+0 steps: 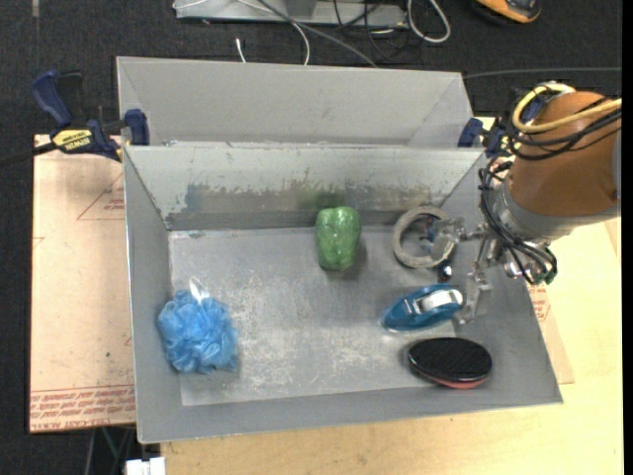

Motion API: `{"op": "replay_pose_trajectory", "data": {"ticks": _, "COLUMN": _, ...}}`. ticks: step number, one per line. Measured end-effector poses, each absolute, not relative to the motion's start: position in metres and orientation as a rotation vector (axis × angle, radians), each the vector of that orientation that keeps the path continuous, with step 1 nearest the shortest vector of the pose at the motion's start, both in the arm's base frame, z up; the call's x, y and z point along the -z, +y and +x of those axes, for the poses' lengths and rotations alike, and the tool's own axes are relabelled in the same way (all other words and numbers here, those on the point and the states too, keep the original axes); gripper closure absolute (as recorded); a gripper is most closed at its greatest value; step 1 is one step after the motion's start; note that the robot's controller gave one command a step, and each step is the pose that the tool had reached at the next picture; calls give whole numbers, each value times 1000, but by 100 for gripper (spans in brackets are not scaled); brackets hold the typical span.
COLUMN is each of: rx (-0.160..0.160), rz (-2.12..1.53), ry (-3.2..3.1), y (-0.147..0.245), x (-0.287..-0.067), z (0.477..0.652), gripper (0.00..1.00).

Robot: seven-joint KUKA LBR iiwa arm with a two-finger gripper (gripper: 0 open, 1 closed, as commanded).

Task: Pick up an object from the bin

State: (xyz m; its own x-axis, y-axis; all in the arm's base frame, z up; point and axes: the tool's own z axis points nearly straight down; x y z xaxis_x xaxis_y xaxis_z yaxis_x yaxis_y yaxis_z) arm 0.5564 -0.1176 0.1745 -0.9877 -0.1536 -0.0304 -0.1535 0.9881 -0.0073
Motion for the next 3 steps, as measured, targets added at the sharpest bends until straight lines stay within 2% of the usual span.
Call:
{"op": "replay_pose_trajectory", "data": {"ticks": 1, "rx": 4, "rz": -250, "ry": 3097, "y": -126, "x": -108, "z": 542, "gripper": 0}}
{"op": "replay_pose_trajectory", "data": {"ticks": 2, "rx": 11, "rz": -227, "ry": 3085, "y": -105, "x": -140, "z": 575, "gripper": 100}}
{"op": "replay_pose_trajectory", "data": {"ticks": 3, "rx": 11, "rz": -227, "ry": 3085, "y": -105, "x": -140, "z": 575, "gripper": 0}}
